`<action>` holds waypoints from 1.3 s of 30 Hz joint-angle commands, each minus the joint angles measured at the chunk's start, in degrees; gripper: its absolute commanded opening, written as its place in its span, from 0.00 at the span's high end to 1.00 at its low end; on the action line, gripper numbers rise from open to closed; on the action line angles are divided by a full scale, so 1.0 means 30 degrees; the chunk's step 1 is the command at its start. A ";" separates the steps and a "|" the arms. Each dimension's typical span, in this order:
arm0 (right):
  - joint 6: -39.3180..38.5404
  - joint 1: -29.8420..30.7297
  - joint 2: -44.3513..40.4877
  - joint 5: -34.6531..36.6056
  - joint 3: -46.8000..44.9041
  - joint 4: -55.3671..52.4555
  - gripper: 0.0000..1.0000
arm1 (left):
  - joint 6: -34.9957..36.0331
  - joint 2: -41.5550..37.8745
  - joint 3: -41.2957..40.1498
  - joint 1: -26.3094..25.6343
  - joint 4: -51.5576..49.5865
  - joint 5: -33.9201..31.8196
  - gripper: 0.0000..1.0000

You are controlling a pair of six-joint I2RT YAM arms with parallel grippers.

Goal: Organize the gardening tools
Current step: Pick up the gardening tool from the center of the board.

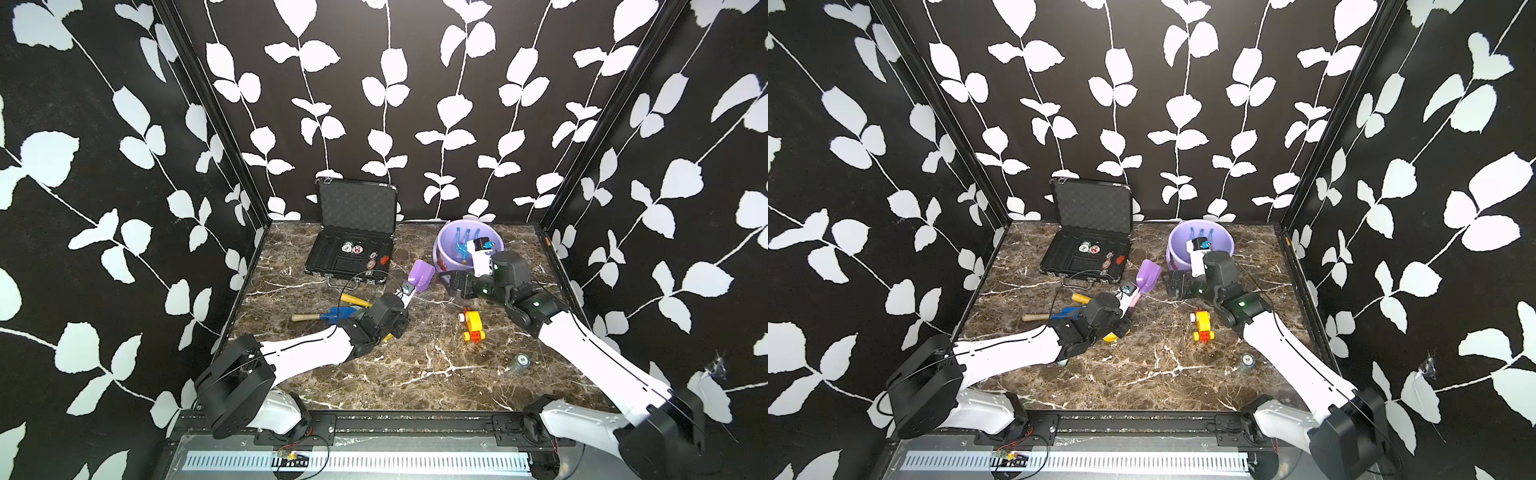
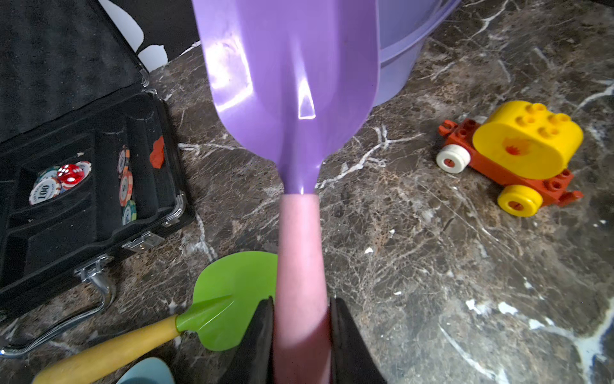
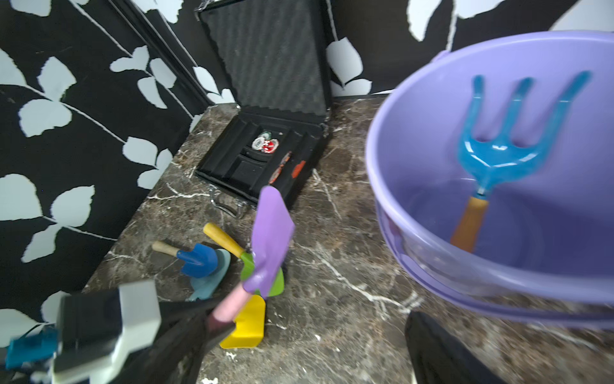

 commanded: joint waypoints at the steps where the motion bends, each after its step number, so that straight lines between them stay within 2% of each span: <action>1: 0.0240 0.0426 0.0991 -0.1172 0.0958 0.1075 0.06 | 0.0814 -0.0583 -0.0286 -0.0060 0.2170 0.0902 1.00; 6: 0.0245 0.0798 0.2394 -0.1071 0.1946 0.0760 0.08 | 0.1335 -0.0347 -0.0458 -0.0205 0.3039 0.1129 1.00; 10: 0.0222 0.0948 0.3117 -0.1234 0.2305 0.0630 0.14 | 0.1695 -0.0236 -0.0801 -0.0282 0.3868 0.1221 1.00; 14: 0.0127 0.1043 0.3490 -0.1246 0.2365 0.0647 0.30 | 0.2202 -0.0135 -0.0953 -0.0282 0.4274 0.1287 1.00; 20: 0.0210 0.1089 0.3847 -0.1285 0.2467 0.0739 0.33 | 0.2601 -0.0160 -0.1336 -0.0310 0.5050 0.1630 1.00; 26: 0.0214 0.1120 0.4042 -0.1285 0.2472 0.0692 0.57 | 0.2945 0.0094 -0.1607 -0.0310 0.5566 0.1570 1.00; 33: -0.0029 0.1167 0.3943 -0.0608 0.2351 0.0511 1.00 | 0.2614 0.0472 -0.1514 -0.0310 0.5813 0.1305 1.00; 34: -0.0131 0.1190 0.3913 -0.0401 0.2345 0.0418 1.00 | 0.2506 0.0474 -0.1516 -0.0310 0.5862 0.1332 0.98; 35: -0.0239 0.1233 0.3836 -0.0262 0.2363 0.0366 1.00 | 0.2434 0.0401 -0.1535 -0.0310 0.5931 0.1431 0.89; 37: -0.0472 0.1245 0.3712 -0.0018 0.2361 0.0298 1.00 | 0.2191 0.0199 -0.1706 -0.0326 0.6146 0.1604 0.66; 39: -0.0692 0.1278 0.3595 0.0206 0.2402 0.0258 1.00 | 0.1977 -0.0087 -0.1936 -0.0332 0.6282 0.1634 0.50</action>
